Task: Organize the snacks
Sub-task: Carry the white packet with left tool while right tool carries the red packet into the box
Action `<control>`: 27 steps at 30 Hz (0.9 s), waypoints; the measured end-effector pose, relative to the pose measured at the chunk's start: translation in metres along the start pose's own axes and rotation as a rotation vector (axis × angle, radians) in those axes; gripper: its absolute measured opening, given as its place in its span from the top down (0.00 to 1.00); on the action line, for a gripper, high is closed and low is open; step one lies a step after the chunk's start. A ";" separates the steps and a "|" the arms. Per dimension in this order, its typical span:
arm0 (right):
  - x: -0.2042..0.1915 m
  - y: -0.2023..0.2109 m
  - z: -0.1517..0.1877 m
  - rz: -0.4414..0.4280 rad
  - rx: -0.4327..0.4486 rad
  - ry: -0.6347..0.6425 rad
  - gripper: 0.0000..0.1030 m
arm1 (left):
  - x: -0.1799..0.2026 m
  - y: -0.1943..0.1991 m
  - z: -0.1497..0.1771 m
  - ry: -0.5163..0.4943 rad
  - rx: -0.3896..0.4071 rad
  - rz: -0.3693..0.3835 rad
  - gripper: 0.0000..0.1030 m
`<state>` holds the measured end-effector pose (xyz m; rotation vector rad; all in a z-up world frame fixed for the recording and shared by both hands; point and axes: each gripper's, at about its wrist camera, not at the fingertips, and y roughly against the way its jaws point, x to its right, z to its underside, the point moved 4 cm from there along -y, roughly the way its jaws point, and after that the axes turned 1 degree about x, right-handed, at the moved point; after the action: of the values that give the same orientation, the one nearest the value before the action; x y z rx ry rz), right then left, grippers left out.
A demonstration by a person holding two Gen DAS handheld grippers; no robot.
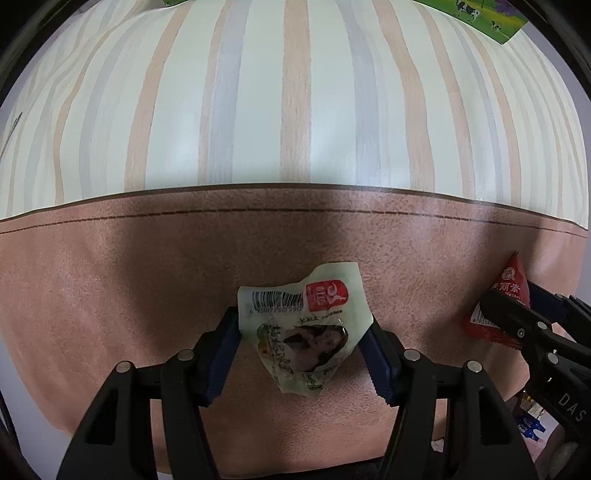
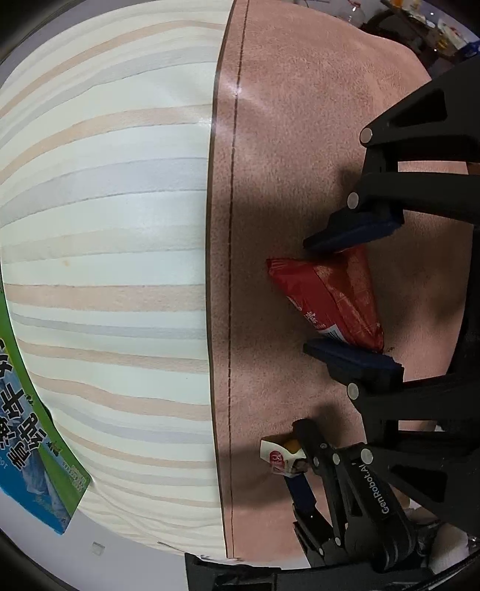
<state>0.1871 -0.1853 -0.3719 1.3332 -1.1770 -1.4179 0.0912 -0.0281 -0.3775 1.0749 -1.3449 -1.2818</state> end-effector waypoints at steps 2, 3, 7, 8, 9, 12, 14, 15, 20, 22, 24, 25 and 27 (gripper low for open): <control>0.001 0.001 0.002 0.001 0.006 0.002 0.51 | -0.003 0.005 -0.001 0.001 -0.006 0.010 0.42; 0.001 0.001 0.003 0.003 0.008 0.005 0.51 | -0.006 0.003 0.000 0.002 -0.010 0.013 0.42; -0.005 -0.005 0.007 0.012 0.016 0.017 0.47 | -0.009 0.003 0.002 -0.002 -0.020 0.006 0.42; -0.006 -0.006 0.008 0.021 0.020 0.023 0.48 | -0.009 0.004 0.004 0.000 -0.019 -0.001 0.44; -0.007 -0.005 0.010 0.029 0.026 0.028 0.49 | -0.009 0.003 0.004 0.001 -0.016 -0.006 0.47; -0.012 -0.001 0.014 0.030 0.051 0.035 0.55 | -0.008 0.007 0.007 0.002 -0.002 -0.020 0.48; -0.015 0.003 0.017 0.022 0.066 0.033 0.56 | -0.007 0.010 0.009 -0.001 0.004 -0.025 0.49; -0.015 0.006 0.019 0.014 0.072 0.030 0.56 | -0.006 0.012 0.010 0.001 0.005 -0.021 0.49; -0.011 0.025 0.020 -0.028 0.098 0.012 0.56 | -0.001 0.034 0.009 -0.007 0.035 0.015 0.49; -0.012 0.042 0.013 -0.052 0.115 0.011 0.56 | 0.000 0.049 0.007 -0.009 0.055 0.040 0.49; -0.014 0.060 0.005 -0.083 0.140 0.011 0.56 | 0.002 0.069 0.000 -0.009 0.083 0.077 0.49; -0.011 0.072 -0.006 -0.095 0.154 0.014 0.56 | 0.003 0.080 -0.005 -0.006 0.100 0.091 0.49; -0.010 0.097 -0.018 -0.116 0.193 0.022 0.56 | 0.003 0.109 -0.019 -0.003 0.148 0.122 0.49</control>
<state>0.2038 -0.1970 -0.2748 1.5695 -1.2651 -1.3946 0.1116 -0.0271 -0.2690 1.0735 -1.5028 -1.1087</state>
